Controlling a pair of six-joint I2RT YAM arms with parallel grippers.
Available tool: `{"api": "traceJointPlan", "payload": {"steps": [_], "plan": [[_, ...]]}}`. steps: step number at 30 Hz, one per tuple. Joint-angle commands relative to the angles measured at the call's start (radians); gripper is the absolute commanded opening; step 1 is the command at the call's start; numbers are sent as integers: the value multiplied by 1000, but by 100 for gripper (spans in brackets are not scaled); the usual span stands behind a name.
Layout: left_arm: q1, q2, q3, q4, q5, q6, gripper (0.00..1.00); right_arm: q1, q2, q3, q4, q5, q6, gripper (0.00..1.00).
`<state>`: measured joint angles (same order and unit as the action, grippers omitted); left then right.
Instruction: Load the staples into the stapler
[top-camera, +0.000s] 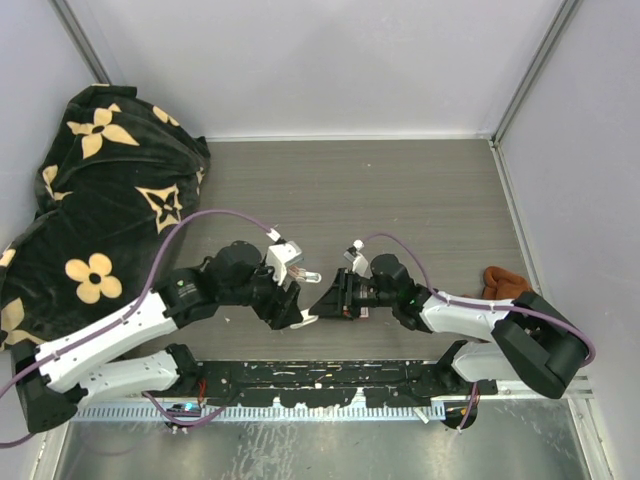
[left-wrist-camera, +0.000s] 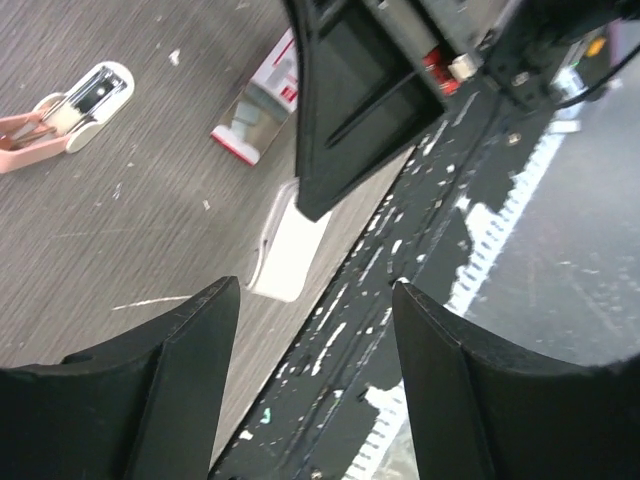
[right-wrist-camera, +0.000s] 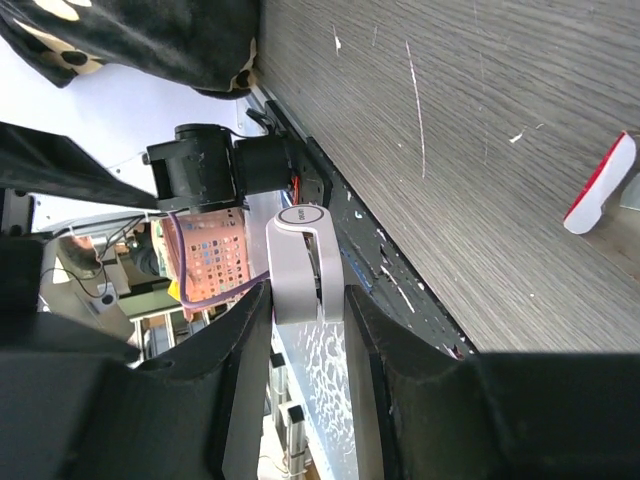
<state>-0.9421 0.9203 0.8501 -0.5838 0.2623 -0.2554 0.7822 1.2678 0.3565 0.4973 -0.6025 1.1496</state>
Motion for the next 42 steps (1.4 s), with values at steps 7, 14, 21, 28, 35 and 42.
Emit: {"api": "traceJointPlan", "payload": {"steps": [7,14,21,28,35,42], "plan": [[-73,133,62,-14,-88,128,57,-3,-60,64,17,-28,15,1],[-108,182,73,-1,-98,142,53,-2,-81,72,11,-51,19,1],[-127,200,74,28,-99,133,38,-3,-79,78,10,-62,9,1],[-140,216,73,35,-103,125,38,-3,-79,86,10,-72,9,1],[-150,222,63,70,-106,114,35,-2,-73,88,10,-79,9,0],[-169,220,72,39,-133,129,1,-17,-131,89,-36,-42,-29,37]]}}
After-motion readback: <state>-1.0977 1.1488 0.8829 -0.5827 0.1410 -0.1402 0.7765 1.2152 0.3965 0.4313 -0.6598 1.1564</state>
